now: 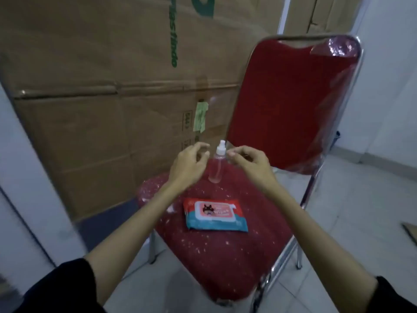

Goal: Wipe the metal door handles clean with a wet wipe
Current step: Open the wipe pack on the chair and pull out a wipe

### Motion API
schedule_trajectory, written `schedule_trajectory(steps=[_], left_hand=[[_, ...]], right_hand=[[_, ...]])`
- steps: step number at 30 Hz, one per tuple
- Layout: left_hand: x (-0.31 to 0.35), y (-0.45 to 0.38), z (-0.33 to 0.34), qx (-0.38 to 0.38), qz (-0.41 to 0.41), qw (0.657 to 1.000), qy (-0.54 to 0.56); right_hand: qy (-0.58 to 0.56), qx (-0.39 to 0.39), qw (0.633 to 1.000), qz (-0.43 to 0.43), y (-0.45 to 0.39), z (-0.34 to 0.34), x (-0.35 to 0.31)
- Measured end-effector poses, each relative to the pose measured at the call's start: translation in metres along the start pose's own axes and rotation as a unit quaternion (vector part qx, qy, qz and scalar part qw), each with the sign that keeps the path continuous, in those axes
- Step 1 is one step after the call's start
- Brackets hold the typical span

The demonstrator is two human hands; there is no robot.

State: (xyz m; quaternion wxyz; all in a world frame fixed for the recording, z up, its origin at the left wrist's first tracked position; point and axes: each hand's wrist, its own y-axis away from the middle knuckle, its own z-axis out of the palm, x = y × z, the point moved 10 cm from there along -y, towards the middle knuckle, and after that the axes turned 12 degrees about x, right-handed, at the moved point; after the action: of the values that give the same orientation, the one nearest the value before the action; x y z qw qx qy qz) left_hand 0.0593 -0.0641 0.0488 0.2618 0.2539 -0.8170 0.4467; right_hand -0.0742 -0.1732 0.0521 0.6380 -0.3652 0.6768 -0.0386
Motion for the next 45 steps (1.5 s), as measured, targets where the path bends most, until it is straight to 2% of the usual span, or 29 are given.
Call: schedule_trajectory(steps=[5,8,11,14,17,19,26,28,31,36,40,43,45], left_hand=[[-0.034,0.054,0.033,-0.124,-0.025,0.992,0.012],[-0.052,0.088,0.049,-0.231,-0.033,0.972,-0.018],[-0.059,0.111,0.054,-0.301,-0.017,0.952,-0.048],[-0.056,0.115,0.049,-0.322,-0.014,0.946,-0.019],[-0.060,0.118,0.046,-0.343,-0.056,0.937,0.033],[-0.059,0.119,0.045,-0.344,-0.077,0.934,0.064],[-0.065,0.118,0.051,-0.332,-0.087,0.937,0.062],[-0.067,0.117,0.054,-0.329,-0.081,0.938,0.073],[-0.068,0.114,0.055,-0.310,-0.080,0.939,0.124],[-0.068,0.111,0.053,-0.286,-0.111,0.937,0.168],[-0.068,0.118,0.056,-0.350,-0.091,0.930,0.068],[-0.073,0.119,0.061,-0.389,-0.149,0.907,0.056],[-0.079,0.118,0.063,-0.392,-0.173,0.901,0.059]], right_hand=[[0.079,-0.156,0.984,0.041,0.050,0.021,0.047],[0.088,-0.233,0.967,0.056,0.080,0.029,0.061],[0.129,-0.262,0.956,0.034,0.094,0.028,0.066],[0.156,-0.262,0.952,-0.003,0.095,0.030,0.066],[0.183,-0.268,0.945,-0.050,0.093,0.039,0.063],[0.183,-0.263,0.946,-0.056,0.088,0.043,0.064],[0.216,-0.237,0.942,-0.101,0.079,0.043,0.058],[0.197,-0.192,0.958,-0.080,0.069,0.038,0.057],[0.228,-0.125,0.964,-0.054,0.046,0.040,0.061],[0.180,-0.066,0.978,0.082,0.031,0.049,0.097],[0.137,-0.015,0.985,0.103,0.035,0.044,0.101],[0.130,0.036,0.984,0.116,0.040,0.024,0.103],[0.161,0.003,0.980,0.117,0.045,0.019,0.103]])
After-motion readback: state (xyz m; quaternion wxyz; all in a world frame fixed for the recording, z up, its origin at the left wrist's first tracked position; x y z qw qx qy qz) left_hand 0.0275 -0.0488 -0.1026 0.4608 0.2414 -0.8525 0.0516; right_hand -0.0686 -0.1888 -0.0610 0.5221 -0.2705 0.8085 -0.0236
